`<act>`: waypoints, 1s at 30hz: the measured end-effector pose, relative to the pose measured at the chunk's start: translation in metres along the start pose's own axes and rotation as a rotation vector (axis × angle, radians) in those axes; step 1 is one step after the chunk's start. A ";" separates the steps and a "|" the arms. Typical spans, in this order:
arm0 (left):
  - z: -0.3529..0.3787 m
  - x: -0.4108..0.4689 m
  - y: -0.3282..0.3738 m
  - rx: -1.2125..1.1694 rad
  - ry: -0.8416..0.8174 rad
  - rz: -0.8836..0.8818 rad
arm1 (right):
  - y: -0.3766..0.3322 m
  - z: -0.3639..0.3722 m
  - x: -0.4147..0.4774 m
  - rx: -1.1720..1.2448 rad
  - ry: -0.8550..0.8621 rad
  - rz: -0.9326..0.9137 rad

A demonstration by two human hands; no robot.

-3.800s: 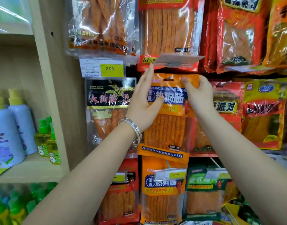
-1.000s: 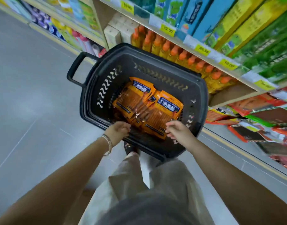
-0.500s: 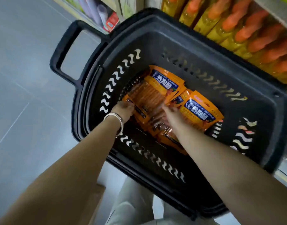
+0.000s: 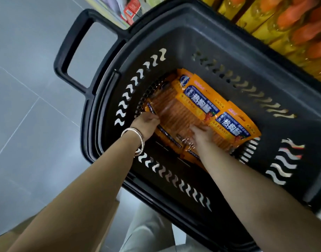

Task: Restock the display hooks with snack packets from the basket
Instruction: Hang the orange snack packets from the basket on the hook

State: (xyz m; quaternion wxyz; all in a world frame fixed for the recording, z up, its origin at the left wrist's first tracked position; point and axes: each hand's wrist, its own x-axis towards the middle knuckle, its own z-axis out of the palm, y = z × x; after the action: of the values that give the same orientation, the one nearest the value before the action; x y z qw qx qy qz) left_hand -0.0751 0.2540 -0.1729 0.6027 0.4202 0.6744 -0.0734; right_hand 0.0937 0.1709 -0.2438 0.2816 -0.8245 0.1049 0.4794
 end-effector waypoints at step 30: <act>-0.010 0.007 -0.004 0.126 0.132 -0.048 | -0.028 0.029 0.035 -0.094 0.083 -0.025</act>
State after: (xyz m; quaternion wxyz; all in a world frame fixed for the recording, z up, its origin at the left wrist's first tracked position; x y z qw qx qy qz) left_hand -0.0842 0.2609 -0.1783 0.5276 0.4449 0.7164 -0.1022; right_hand 0.1029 0.2139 -0.2747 0.2438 -0.8573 0.0833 0.4457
